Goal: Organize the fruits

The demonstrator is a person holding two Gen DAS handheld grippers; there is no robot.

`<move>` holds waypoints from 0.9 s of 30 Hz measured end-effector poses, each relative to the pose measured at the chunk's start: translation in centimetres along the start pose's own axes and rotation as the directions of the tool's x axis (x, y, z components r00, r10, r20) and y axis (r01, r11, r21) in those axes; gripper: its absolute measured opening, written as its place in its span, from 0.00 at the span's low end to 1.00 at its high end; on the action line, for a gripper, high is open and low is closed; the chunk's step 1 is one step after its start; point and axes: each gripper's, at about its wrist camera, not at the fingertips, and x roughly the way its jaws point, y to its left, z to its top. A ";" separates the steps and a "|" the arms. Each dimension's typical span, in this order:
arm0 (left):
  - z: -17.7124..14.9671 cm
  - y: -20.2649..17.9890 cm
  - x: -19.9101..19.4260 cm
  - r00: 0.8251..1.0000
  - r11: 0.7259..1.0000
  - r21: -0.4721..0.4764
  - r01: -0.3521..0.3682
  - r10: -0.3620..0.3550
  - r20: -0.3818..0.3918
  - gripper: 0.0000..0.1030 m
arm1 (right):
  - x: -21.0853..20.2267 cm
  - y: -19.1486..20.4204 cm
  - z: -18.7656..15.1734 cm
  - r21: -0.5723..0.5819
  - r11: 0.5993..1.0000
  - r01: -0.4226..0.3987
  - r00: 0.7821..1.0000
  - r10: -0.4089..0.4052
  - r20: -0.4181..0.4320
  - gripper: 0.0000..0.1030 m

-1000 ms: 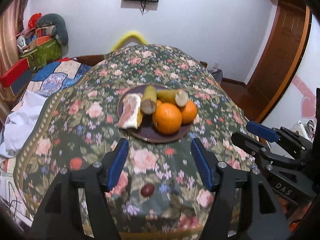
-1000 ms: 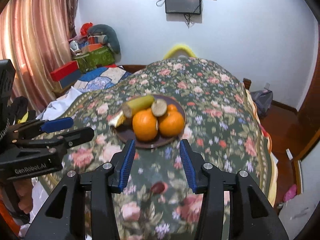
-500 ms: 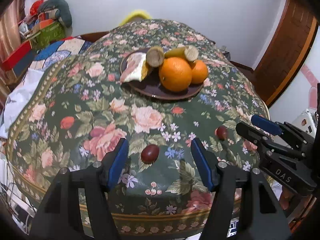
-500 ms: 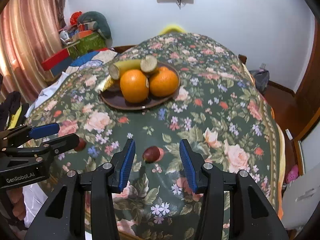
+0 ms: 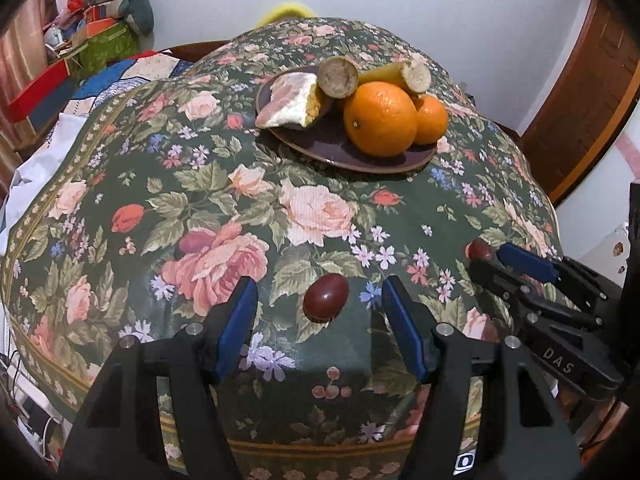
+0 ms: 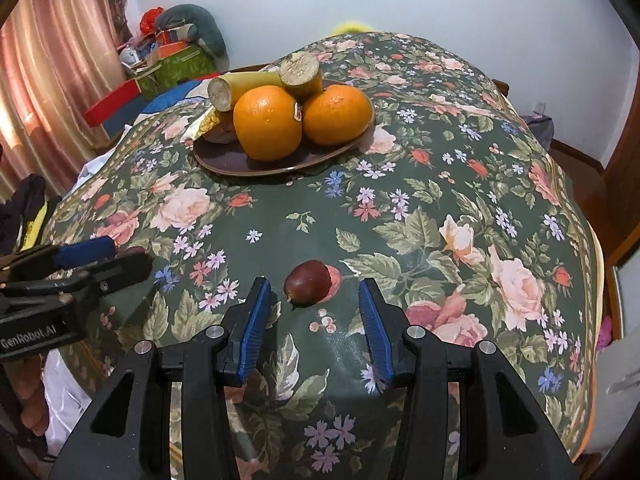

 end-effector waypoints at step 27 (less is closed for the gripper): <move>2.3 -0.1 -2.0 0.996 0.999 0.020 0.030 -0.032 0.088 0.20 | -1.9 -0.6 2.3 0.036 0.998 -0.053 0.996 0.050 0.078 0.16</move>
